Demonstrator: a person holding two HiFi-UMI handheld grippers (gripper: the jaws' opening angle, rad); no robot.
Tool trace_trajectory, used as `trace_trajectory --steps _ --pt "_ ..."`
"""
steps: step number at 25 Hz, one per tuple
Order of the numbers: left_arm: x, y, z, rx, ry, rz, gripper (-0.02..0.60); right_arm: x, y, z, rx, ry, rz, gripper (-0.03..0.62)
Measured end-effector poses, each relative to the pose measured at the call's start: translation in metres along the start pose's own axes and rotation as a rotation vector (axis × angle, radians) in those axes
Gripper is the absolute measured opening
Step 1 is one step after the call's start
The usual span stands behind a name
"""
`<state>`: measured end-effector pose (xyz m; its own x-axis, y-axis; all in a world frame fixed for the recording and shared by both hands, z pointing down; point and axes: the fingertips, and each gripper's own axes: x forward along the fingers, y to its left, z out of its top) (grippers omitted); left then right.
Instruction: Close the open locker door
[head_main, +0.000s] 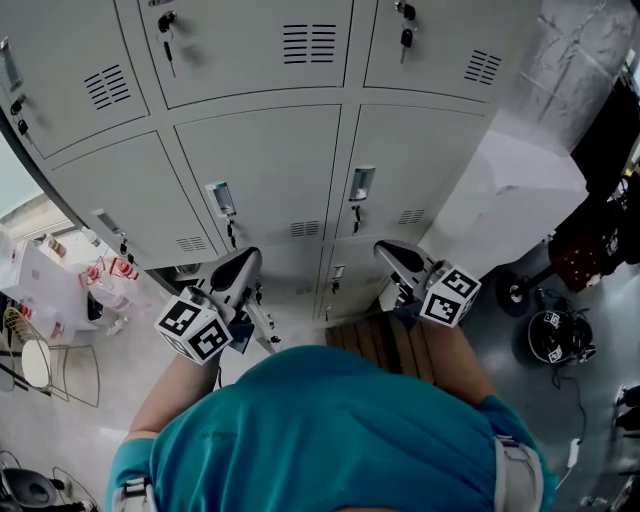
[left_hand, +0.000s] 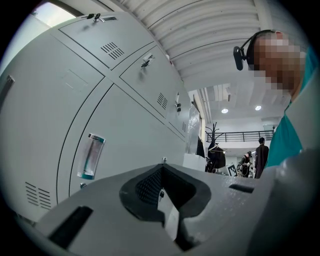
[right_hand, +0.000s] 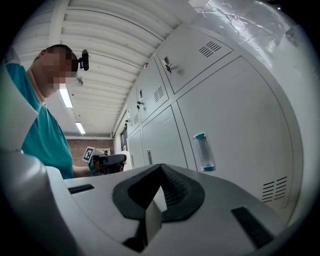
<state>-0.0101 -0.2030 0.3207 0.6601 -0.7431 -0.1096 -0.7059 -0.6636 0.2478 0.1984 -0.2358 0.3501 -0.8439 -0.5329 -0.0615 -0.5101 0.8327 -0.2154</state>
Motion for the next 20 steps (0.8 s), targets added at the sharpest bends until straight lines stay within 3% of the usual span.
trace_trajectory --steps 13,20 --pt "-0.002 -0.006 0.007 0.017 -0.018 0.035 0.003 0.004 0.005 -0.005 -0.022 0.037 0.060 0.002" --pt "-0.024 -0.011 -0.001 0.027 -0.016 0.153 0.003 0.023 0.023 -0.041 -0.024 0.139 0.246 0.002"
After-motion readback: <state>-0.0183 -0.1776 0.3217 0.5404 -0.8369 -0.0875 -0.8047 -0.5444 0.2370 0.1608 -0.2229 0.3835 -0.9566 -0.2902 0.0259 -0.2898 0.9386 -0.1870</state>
